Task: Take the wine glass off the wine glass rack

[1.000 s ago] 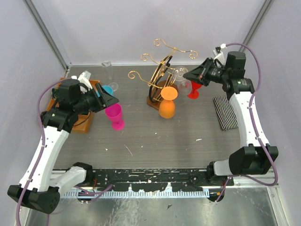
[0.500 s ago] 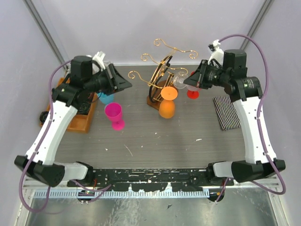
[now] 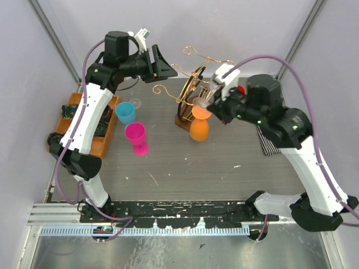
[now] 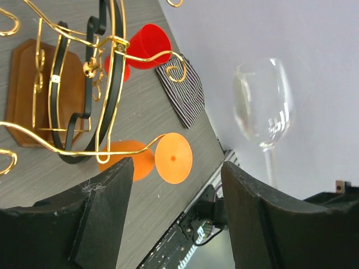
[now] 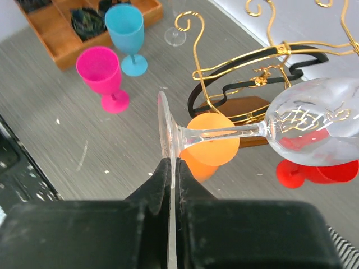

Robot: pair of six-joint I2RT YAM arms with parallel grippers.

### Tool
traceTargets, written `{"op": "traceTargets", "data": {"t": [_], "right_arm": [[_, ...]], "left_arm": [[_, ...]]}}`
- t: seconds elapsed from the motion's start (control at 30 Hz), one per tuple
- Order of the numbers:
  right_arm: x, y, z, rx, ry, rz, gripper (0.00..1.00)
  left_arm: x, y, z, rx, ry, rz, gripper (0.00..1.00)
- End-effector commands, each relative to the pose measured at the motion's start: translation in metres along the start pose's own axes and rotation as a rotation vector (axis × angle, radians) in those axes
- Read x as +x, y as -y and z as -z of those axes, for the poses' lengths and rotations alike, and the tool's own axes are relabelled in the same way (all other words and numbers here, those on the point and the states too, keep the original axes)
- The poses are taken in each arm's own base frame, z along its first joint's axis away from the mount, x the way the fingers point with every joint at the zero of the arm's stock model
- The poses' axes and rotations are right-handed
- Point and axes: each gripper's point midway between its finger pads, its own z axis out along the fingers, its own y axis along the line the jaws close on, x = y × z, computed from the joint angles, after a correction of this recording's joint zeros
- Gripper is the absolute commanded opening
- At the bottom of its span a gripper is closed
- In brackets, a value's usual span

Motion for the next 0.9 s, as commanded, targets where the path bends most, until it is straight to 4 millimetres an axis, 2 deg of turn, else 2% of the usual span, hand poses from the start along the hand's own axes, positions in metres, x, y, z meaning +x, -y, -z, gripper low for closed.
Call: {"op": "traceTargets", "data": {"t": [0.0,0.1,0.2,0.33,0.6,0.87], "right_arm": [[-0.006,-0.005,-0.014,0.071,-0.048,0.239,0.01],[0.003,-0.016,-0.024,0.096,-0.124,0.332,0.01],[0.005,-0.016,-0.029,0.147,-0.170,0.401,0.01],[0.000,-0.018,-0.035,0.155,-0.172,0.438,0.01],[0.015,-0.043,-0.055,0.130,-0.249,0.564,0.01],[0.020,-0.060,-0.063,0.094,-0.262,0.622,0.01]], "left_arm": [[0.002,0.023,-0.002,0.114,-0.065,0.007,0.71],[0.001,0.035,-0.004,0.169,-0.079,0.021,0.71],[0.007,0.043,-0.005,0.210,-0.108,0.012,0.71],[0.021,0.040,-0.006,0.230,-0.162,0.034,0.71],[0.050,0.031,-0.014,0.222,-0.261,0.039,0.71],[0.055,0.038,-0.010,0.253,-0.279,0.035,0.73]]}}
